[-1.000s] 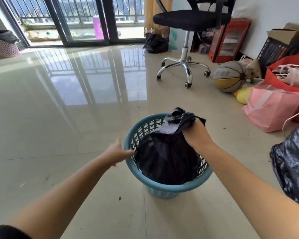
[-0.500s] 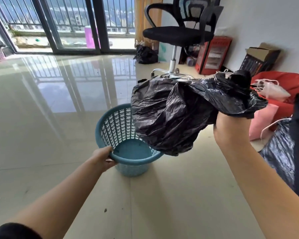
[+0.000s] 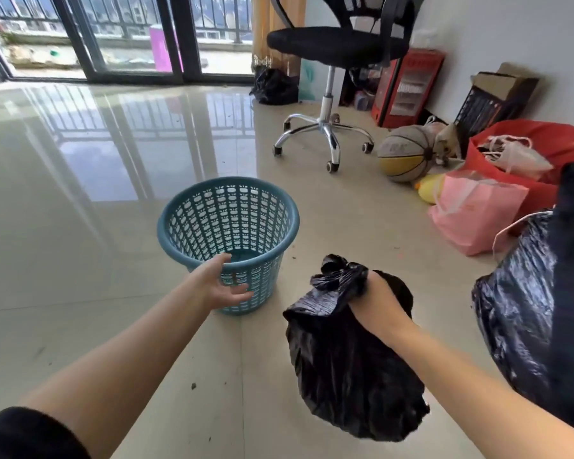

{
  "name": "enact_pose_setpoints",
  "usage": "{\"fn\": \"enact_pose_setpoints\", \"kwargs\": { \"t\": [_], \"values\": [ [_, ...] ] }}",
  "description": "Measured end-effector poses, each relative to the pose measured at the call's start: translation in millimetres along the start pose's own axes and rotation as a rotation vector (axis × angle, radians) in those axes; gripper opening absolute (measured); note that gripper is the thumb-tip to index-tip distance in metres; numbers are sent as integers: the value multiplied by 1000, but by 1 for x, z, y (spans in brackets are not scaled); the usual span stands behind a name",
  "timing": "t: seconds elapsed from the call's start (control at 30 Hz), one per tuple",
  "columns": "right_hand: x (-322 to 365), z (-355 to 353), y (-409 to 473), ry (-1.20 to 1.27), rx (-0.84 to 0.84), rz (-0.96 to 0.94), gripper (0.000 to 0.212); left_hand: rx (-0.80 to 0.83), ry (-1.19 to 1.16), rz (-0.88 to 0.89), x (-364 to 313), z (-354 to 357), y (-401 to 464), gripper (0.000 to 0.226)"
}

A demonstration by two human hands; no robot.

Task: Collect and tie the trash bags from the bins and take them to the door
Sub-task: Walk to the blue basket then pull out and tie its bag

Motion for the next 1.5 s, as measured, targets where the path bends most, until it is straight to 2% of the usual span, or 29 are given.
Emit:
{"fn": "enact_pose_setpoints", "kwargs": {
  "t": [0.03,0.13,0.2,0.27,0.37,0.47,0.53,0.67,0.73,0.8,0.87,0.93,1.0,1.03,1.1,1.17,1.2,1.27,1.33,1.37,1.4,1.47,1.5],
  "values": [
    [-5,9,-6,-71,77,-6,32,57,126,-29,7,13,-12,61],
    [-21,27,-8,-131,149,9,27,242,668,-36,43,55,-56,67],
    [-19,41,-14,-46,239,32,17,284,1035,90,64,66,-74,53],
    [-13,49,-16,105,275,6,24,247,1334,320,77,69,-81,47],
    [-11,46,-13,42,285,-79,42,120,1410,503,77,62,-67,56],
    [-6,37,-13,13,335,-60,52,-23,1602,700,65,61,-67,39],
    [-2,25,-12,-13,382,-47,51,-57,1602,773,52,63,-70,23],
    [5,-15,-4,-18,403,-8,31,-15,1563,657,15,54,-78,5],
    [9,-29,-1,-17,423,-17,21,18,1658,589,3,47,-87,11],
    [15,-45,4,-90,370,-84,25,13,1842,554,-2,41,-98,24],
    [27,-61,9,-126,243,-154,29,-81,2075,560,-4,38,-107,30],
    [42,-76,12,37,110,-192,23,-261,2209,683,-12,42,-117,32],
    [56,-88,12,393,-14,-196,18,-433,2214,823,-20,48,-129,48],
    [61,-94,12,595,-70,-200,26,-470,2200,867,-23,50,-134,57],
    [67,-104,10,931,-172,-207,42,-421,2147,937,-22,56,-148,69],
    [66,-105,9,1095,-210,-219,39,-278,2068,1074,-12,69,-170,70],
    [66,-100,9,1086,-166,-216,33,-202,2007,1183,-3,78,-183,67],
    [66,-76,8,928,41,-187,25,-55,1841,1489,14,96,-205,58],
    [64,-45,3,617,346,-146,70,67,1689,1705,27,105,-212,49],
    [66,-30,-3,438,479,-163,79,115,1622,1737,29,105,-210,45],
    [72,-14,-9,285,591,-194,75,160,1553,1721,30,106,-208,42],
    [84,10,-19,77,695,-256,48,276,1392,1572,29,106,-204,36],
    [90,19,-21,11,686,-273,30,339,1315,1465,29,107,-202,34]
  ]
}}
Point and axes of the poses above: each hand's wrist, its own y-axis towards the middle knuckle, its own z-axis out of the palm, x = y × z, the point moved 7 cm from there along y, towards the middle knuckle, and after that the axes turned 14 degrees about -z, right-handed, at the moved point
